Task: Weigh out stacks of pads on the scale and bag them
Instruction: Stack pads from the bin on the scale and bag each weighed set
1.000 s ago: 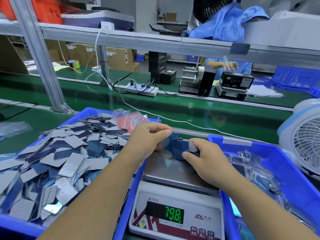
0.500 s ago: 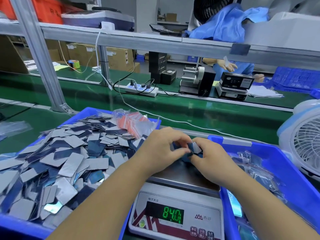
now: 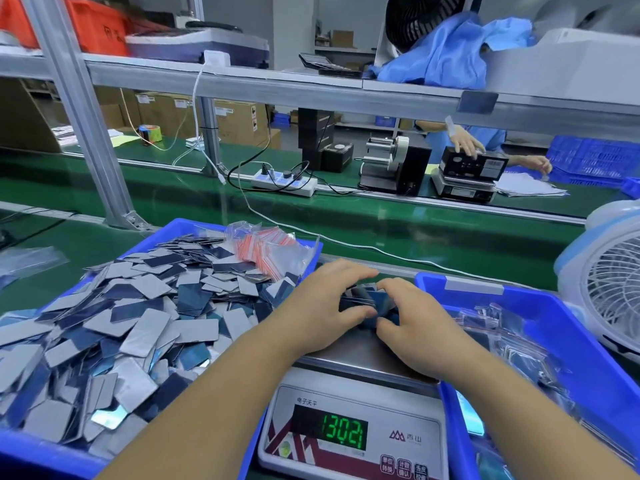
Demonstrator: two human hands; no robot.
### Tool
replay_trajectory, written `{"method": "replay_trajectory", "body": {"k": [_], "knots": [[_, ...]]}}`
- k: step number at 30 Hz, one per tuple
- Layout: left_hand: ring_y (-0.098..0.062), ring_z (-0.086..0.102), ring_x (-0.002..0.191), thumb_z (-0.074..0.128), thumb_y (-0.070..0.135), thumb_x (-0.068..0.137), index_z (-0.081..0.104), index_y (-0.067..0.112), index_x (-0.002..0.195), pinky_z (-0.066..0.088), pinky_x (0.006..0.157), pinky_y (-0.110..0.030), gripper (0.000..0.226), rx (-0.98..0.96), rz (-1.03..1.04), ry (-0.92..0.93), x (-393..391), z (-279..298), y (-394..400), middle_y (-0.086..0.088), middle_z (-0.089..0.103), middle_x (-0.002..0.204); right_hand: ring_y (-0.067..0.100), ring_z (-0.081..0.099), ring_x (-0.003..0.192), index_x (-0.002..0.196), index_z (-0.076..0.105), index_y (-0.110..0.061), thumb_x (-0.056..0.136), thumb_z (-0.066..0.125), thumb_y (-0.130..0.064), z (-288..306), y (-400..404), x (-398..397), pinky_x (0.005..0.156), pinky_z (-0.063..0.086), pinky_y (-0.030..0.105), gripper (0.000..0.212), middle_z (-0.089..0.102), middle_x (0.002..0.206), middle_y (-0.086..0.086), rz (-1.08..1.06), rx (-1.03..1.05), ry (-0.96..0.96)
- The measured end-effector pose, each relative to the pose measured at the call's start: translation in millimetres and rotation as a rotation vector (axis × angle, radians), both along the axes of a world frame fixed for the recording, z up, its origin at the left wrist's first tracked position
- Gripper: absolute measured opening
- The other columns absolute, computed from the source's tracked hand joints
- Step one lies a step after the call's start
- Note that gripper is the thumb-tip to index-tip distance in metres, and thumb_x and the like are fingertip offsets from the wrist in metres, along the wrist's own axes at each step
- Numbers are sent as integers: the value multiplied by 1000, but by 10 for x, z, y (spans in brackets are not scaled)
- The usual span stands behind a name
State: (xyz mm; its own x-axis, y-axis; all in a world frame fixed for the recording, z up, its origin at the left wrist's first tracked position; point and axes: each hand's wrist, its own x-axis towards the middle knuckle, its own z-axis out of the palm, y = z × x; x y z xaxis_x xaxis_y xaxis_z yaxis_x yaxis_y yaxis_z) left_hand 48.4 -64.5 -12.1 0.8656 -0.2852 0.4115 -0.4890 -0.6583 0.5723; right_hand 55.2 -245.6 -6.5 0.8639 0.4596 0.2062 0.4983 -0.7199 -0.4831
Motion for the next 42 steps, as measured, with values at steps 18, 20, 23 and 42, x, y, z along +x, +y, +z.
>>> {"method": "replay_trajectory", "body": {"k": [18,20,23,42], "knots": [[7,56,113,62,31,97,69,25,127,40,98,-9,31,-224,42,146,9,-5,-130,15,68,122,9,56,101,114,59,-31,83,68,-15,-20,110,-64,92,46,28,36,59,106,-9,-25,117,-31],[12,56,111,62,31,98,71,25,124,38,94,-4,28,-227,56,150,25,-2,-82,16,69,122,9,55,99,114,59,-28,84,68,-18,-20,114,-62,90,46,28,33,57,104,-10,-33,104,-28],[9,55,118,57,30,100,70,27,126,39,102,-12,28,-213,54,221,41,29,32,17,67,127,9,51,89,106,56,-32,87,68,-26,-19,109,-64,80,41,25,23,52,97,-11,-30,57,-48],[18,56,100,47,70,79,65,63,91,42,83,-12,24,-179,109,237,21,21,95,42,63,101,13,46,88,111,57,-26,94,56,-34,-66,116,-40,79,42,31,19,43,90,-10,-33,-77,-93]]}}
